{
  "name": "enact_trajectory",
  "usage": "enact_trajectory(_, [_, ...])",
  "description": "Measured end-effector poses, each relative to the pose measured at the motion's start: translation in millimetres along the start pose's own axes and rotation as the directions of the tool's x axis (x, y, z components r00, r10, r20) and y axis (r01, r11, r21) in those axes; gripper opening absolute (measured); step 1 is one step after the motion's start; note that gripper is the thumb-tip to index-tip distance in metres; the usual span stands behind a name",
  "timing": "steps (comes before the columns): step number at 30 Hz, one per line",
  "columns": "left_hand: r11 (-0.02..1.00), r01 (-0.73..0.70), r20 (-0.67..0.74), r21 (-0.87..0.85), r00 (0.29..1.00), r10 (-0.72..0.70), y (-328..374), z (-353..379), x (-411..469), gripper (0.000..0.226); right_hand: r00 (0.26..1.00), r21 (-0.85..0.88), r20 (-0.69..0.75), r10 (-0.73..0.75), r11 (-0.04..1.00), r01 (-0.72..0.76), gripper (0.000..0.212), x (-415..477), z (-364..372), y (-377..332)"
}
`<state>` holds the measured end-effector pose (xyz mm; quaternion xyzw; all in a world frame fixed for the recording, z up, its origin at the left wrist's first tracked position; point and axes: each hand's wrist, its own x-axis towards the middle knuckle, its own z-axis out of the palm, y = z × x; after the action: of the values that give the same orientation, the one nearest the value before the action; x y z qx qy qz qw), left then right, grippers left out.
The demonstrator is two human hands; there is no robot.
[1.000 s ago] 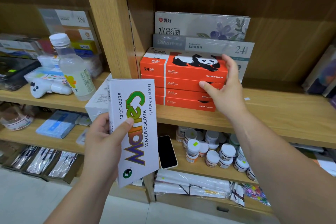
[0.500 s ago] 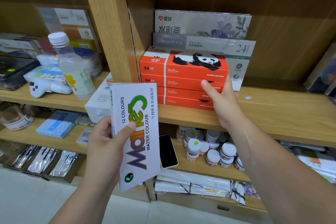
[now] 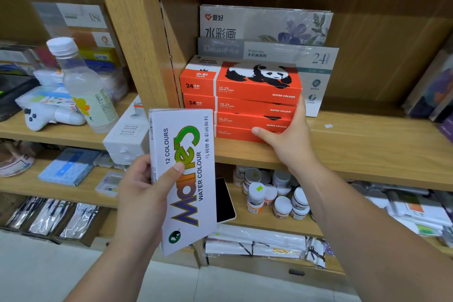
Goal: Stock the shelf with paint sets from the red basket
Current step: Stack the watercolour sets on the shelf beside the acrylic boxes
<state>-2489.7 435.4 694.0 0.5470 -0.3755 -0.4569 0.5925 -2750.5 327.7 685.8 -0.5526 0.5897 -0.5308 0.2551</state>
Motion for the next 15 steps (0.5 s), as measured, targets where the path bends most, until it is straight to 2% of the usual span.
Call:
enact_trajectory(6, [1.0, 0.011, 0.01, -0.005, 1.0, -0.011, -0.3, 3.8, -2.1, 0.021, 0.999, -0.078, -0.003, -0.038, 0.996, 0.037, 0.089, -5.7, 0.1, -2.4])
enact_trajectory(10, [1.0, 0.012, 0.014, 0.0, 1.0, -0.012, 2.2, 6.7, -3.2, 0.017, 0.998, -0.058, -0.039, -0.057, 0.997, 0.055, 0.072, -6.4, -0.3, -2.8])
enact_trajectory(11, [1.0, 0.013, 0.019, 0.004, 1.0, -0.013, 3.3, 7.0, -3.1, 0.017, 0.997, -0.028, -0.049, -0.055, 0.998, 0.054, 0.073, -5.4, -1.5, -3.9])
enact_trajectory(15, [1.0, 0.008, 0.028, 0.018, 1.0, -0.008, 7.6, 7.6, -3.3, 0.02, 0.999, 0.065, -0.028, -0.039, 0.997, 0.041, 0.106, -0.3, -10.7, -16.8])
